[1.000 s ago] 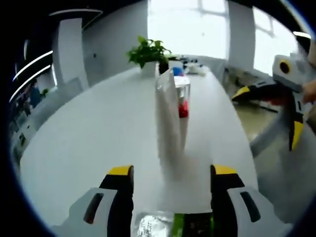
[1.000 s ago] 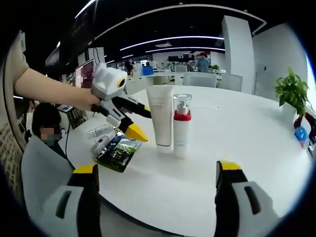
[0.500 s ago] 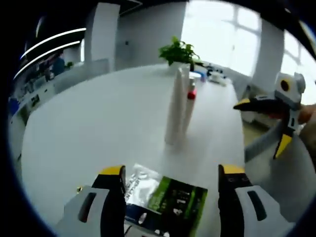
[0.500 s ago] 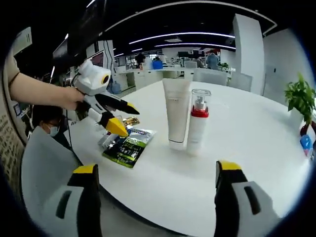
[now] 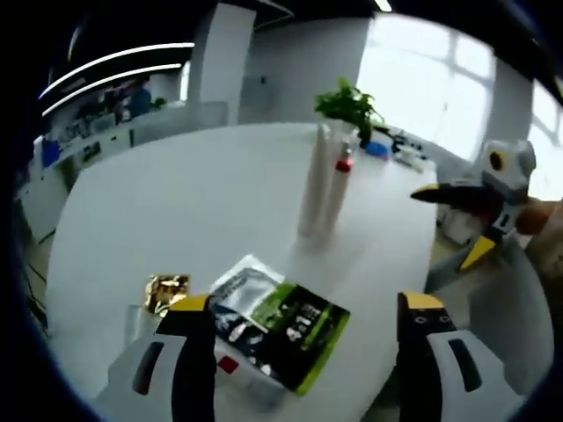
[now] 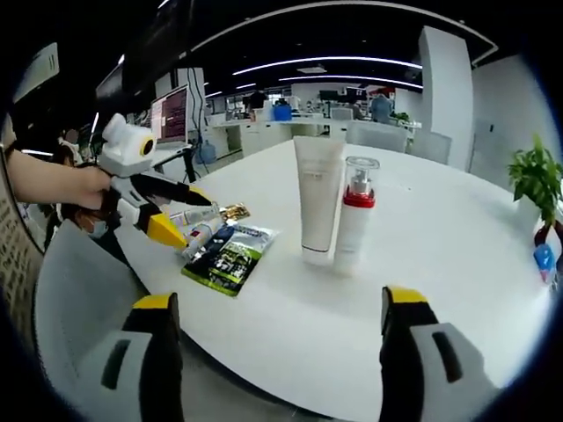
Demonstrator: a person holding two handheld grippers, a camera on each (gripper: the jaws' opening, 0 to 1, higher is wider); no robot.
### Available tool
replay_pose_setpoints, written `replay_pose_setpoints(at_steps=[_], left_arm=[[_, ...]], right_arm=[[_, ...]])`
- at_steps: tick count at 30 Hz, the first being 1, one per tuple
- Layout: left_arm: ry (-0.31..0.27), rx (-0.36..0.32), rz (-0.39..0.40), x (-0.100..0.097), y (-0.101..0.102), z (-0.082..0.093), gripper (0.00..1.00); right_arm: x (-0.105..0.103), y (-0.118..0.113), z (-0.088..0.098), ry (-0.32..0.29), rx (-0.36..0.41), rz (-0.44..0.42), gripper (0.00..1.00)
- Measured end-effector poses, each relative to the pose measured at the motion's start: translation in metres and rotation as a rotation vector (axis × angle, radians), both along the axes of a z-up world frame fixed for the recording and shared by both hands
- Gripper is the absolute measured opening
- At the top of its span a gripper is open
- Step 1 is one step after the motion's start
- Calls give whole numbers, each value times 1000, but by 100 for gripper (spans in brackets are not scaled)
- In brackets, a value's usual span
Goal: Arrange the skincare products in the storage area until every visible bottle or jar stands upright without overlapping.
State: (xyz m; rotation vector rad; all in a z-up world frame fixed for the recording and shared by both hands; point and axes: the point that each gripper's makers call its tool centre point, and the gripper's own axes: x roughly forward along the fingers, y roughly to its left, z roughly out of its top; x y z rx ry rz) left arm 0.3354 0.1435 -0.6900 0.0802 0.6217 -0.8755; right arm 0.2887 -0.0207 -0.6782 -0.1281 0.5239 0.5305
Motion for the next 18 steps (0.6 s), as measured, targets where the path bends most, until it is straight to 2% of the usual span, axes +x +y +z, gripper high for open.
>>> replay_pose_setpoints(at_steps=[8, 14, 18], left_arm=[[-10, -14, 110, -24, 35, 6, 84], [-8, -16, 182, -34, 53, 9, 89], [-6, -8, 199, -35, 62, 8, 91]], right_arm=[[-2, 4, 4, -4, 5, 2, 92], [-2, 5, 5, -6, 6, -1, 92], [-3, 5, 4, -1, 1, 1, 92]])
